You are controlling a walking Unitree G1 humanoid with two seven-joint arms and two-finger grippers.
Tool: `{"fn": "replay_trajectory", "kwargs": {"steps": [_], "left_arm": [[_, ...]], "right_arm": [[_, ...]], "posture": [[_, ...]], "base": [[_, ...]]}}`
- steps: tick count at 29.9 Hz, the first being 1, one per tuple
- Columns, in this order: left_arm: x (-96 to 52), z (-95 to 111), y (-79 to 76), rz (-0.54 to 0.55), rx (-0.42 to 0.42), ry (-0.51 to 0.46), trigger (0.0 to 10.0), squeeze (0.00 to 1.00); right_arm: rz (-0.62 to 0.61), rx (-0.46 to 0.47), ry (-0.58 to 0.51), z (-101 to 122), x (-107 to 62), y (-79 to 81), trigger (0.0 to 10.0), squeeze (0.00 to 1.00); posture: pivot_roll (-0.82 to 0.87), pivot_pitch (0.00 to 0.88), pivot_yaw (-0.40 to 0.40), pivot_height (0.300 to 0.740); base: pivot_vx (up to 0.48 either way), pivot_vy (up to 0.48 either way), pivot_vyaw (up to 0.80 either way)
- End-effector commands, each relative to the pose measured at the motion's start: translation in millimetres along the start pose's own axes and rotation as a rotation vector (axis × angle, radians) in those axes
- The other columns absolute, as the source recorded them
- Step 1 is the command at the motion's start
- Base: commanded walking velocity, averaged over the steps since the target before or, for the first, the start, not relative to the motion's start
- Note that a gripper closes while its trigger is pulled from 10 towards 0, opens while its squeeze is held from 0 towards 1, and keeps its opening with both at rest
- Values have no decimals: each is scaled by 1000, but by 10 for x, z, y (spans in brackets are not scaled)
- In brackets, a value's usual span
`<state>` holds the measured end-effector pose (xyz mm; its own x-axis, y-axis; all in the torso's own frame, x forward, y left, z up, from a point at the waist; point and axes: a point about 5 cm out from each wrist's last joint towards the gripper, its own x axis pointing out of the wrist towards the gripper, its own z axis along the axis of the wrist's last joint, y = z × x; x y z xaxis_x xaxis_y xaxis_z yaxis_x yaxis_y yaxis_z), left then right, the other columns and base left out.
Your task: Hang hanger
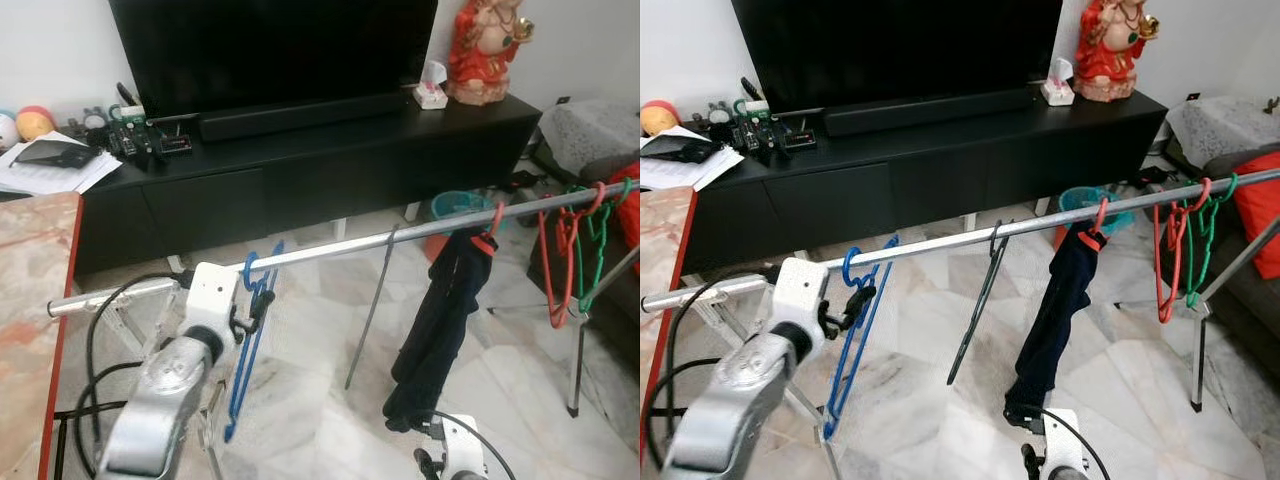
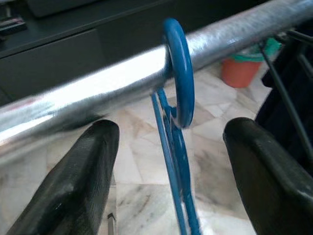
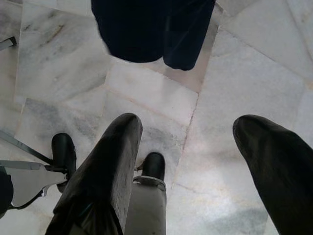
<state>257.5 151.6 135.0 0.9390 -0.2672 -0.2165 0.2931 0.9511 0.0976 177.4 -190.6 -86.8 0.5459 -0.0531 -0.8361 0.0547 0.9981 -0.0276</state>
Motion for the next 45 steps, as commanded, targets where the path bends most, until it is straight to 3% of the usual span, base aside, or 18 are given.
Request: {"fn": "replay_trajectory", "kwargs": {"steps": [1, 3, 4, 7, 11, 14, 17, 21, 25, 28, 33, 39, 45], "left_arm": [[-97, 66, 13, -49, -11, -58, 10000, 1000], [-169, 61, 25, -78, -18, -83, 10000, 1000], [-261, 5, 54, -92, -35, -90, 10000, 0], [-441, -261, 195, -38, -17, -21, 10000, 0], [-569, -460, 255, -32, -45, 24, 10000, 0], [-758, -819, 301, -39, -8, 155, 10000, 0], [-794, -965, 309, -39, -6, 204, 10000, 0], [-782, -1100, 309, -21, -9, 250, 10000, 0], [-698, -1397, 342, 60, 45, 374, 10000, 0], [-637, -1527, 346, 98, 19, 405, 10000, 0], [-487, -1988, 268, 162, -18, 571, 10000, 0], [-527, -2216, 240, 230, -63, 683, 10000, 0], [-583, -2306, 180, 232, -62, 718, 10000, 0]], "right_arm": [[-1, -10, 6, 0, 0, -8, 10000, 0], [0, -11, 7, -1, 0, -7, 10000, 0], [0, -12, 7, -2, 0, -5, 10000, 0], [0, -13, 7, -2, 0, -6, 10000, 0], [-2, -10, 6, -2, 0, -8, 10000, 0], [-9, -4, 5, -1, 0, -15, 10000, 0], [-10, -4, 5, 1, 0, -17, 10000, 0], [-8, -6, 5, 2, 0, -16, 10000, 0], [-11, 0, 4, 1, 0, -11, 10000, 0], [-13, 3, 3, -1, 0, -10, 10000, 0], [-14, 16, 2, -13, -1, 7, 10000, 0], [-19, 39, -7, -17, -2, 12, 10000, 0], [-20, 39, -5, -24, -4, 8, 10000, 0]], "posture": [[64, 0, -27, 740], [68, 0, -27, 740], [68, 0, -27, 740], [70, 0, -26, 740], [73, 0, -28, 740], [76, 0, -32, 740], [79, 0, -34, 740], [78, 0, -33, 740], [76, 0, -30, 740], [75, 0, -30, 740], [52, 0, -13, 740], [46, 0, -11, 740], [37, 0, -9, 740]], "base": [[0, 0, 0], [0, 0, 0], [0, 0, 0], [0, 0, 0], [0, 0, 0], [0, 0, 0], [0, 0, 0], [0, 0, 0], [0, 0, 0], [0, 0, 0], [0, 0, 0], [0, -162, 0], [0, -394, 0]]}}
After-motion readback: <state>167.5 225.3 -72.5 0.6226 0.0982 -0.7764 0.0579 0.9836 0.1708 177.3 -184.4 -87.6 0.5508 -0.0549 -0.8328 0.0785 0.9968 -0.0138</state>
